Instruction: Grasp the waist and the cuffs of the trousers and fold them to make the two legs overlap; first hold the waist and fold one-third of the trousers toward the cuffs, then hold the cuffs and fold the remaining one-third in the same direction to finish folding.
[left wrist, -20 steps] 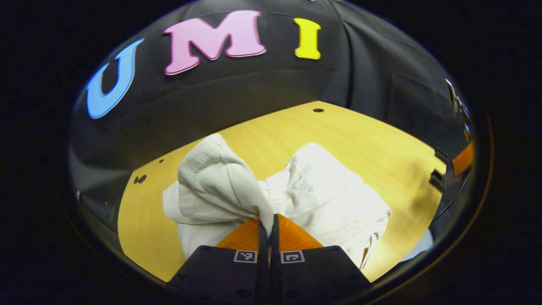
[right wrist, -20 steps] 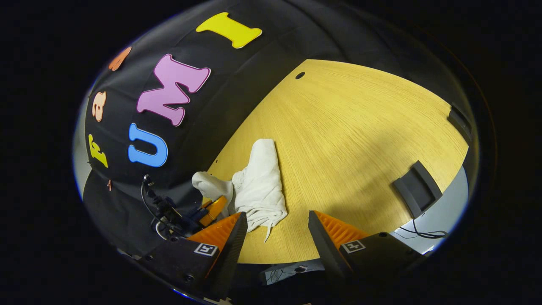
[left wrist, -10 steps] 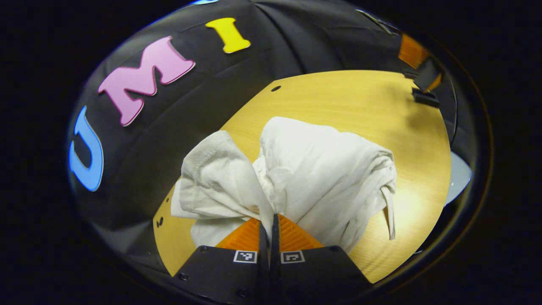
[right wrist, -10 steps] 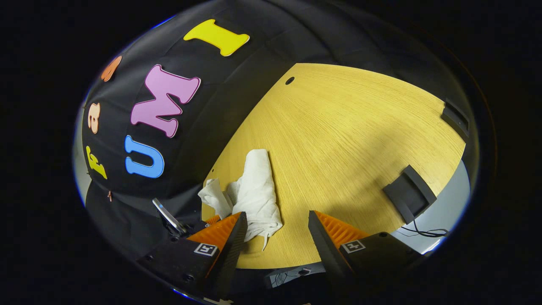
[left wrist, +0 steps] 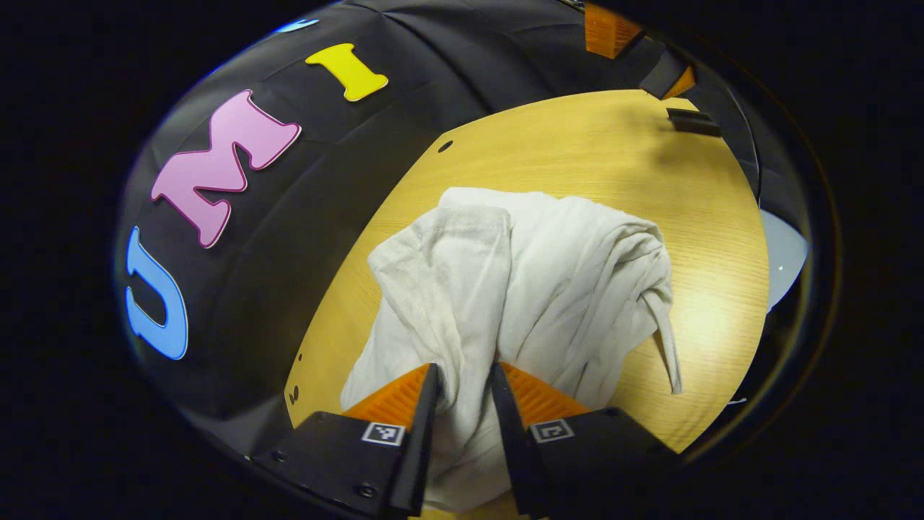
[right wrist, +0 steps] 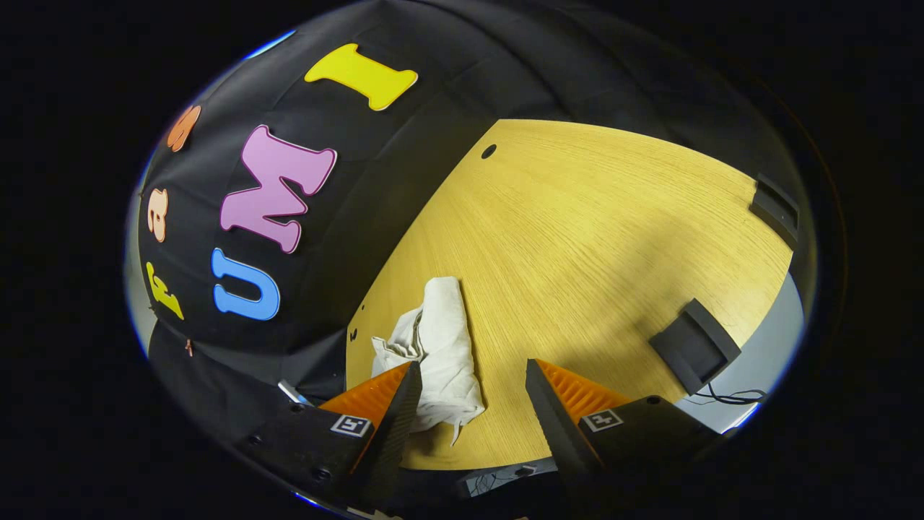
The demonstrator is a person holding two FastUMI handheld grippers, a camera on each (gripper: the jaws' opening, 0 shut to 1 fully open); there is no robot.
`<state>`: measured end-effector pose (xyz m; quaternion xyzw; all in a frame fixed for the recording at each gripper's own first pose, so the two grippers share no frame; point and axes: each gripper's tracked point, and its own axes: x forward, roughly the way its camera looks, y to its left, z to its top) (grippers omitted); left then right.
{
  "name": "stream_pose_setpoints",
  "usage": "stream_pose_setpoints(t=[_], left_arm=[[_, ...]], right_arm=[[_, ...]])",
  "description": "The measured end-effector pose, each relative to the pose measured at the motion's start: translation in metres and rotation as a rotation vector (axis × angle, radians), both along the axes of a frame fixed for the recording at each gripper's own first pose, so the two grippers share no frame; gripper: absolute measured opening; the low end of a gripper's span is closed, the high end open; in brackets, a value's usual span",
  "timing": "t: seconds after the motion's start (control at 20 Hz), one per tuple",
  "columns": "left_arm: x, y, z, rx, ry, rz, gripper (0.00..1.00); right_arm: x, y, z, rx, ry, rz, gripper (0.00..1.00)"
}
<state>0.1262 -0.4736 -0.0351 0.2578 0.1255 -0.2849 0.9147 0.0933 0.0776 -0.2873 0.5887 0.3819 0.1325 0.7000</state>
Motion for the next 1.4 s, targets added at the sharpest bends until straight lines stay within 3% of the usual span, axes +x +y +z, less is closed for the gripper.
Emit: stream_pose_setpoints(t=[0.05,0.1,0.2,0.45,1.15,1.4], left_arm=[[-0.002,0.003,0.004,-0.016,0.009,0.003,0.53],[-0.006,0.007,0.007,-0.037,0.023,0.005,0.76],[-0.013,0.018,0.017,-0.081,0.047,0.019,0.96],[-0.022,0.067,0.051,-0.167,0.016,0.1,0.97],[-0.049,0.198,0.09,-0.583,0.109,0.353,0.97],[-0.055,0.235,0.087,-0.633,0.098,0.425,0.97]], right_arm=[[0.001,0.004,0.002,-0.004,-0.005,0.007,0.9],[0.003,0.007,0.005,-0.004,-0.011,0.012,0.9],[0.008,0.014,0.012,-0.002,-0.021,0.015,0.9],[0.015,0.033,0.033,-0.005,-0.059,0.024,0.9],[0.011,0.11,0.093,-0.004,-0.148,0.098,0.9],[0.021,0.133,0.116,0.039,-0.194,0.094,0.89]])
